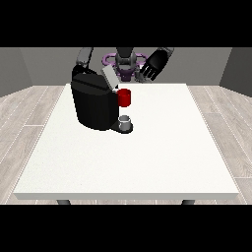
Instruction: Insert the coffee pod into the coffee machine and close the lid
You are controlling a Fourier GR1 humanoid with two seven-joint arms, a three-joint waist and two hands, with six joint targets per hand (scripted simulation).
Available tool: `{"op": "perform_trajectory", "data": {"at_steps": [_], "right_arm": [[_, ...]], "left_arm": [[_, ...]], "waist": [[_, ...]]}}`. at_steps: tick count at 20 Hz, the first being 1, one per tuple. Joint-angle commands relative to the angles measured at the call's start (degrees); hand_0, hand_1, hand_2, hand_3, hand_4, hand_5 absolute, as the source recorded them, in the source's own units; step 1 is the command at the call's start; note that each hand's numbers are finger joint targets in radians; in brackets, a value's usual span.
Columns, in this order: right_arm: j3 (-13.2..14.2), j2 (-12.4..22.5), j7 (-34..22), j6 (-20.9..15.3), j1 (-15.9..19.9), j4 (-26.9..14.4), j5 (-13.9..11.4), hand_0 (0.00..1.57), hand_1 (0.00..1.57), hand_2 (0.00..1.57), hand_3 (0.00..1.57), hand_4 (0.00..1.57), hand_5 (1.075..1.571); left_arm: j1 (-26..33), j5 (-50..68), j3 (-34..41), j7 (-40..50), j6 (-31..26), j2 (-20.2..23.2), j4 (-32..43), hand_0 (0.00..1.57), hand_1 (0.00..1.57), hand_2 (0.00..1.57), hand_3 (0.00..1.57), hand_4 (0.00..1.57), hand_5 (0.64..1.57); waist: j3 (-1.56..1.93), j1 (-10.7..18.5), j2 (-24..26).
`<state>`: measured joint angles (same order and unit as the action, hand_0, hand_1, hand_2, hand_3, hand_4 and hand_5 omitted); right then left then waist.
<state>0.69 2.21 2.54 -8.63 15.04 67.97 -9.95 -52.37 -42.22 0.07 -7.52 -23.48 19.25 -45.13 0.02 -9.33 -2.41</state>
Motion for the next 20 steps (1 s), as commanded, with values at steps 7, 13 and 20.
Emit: {"op": "perform_trajectory", "data": {"at_steps": [7, 13, 20], "right_arm": [[0.5, 0.8, -3.5, -0.1, 5.4, 5.2, 0.4, 0.00, 0.00, 0.00, 0.00, 0.00, 1.571], [1.3, 1.1, -1.3, -0.2, 6.6, 4.9, 0.8, 0.00, 0.00, 0.00, 0.00, 0.18, 1.571], [0.9, 1.6, -3.9, -0.2, 9.4, 7.6, 0.4, 0.00, 0.00, 0.00, 0.00, 0.15, 1.571]], "left_arm": [[-10.7, 2.2, 6.3, 5.9, -1.3, 2.7, 2.7, 1.26, 1.26, 1.29, 1.27, 0.49, 1.571], [-15.3, 1.6, 7.2, 6.4, -1.7, 5.0, 3.6, 1.25, 1.25, 1.30, 1.25, 0.48, 1.571], [-16.8, 0.9, 7.5, 2.8, -1.1, 7.5, 5.9, 1.22, 1.22, 1.29, 1.24, 0.49, 1.571]], "waist": [[-0.02, -5.6, -5.0], [0.00, -6.5, -9.3], [-0.03, -8.4, -13.2]]}}
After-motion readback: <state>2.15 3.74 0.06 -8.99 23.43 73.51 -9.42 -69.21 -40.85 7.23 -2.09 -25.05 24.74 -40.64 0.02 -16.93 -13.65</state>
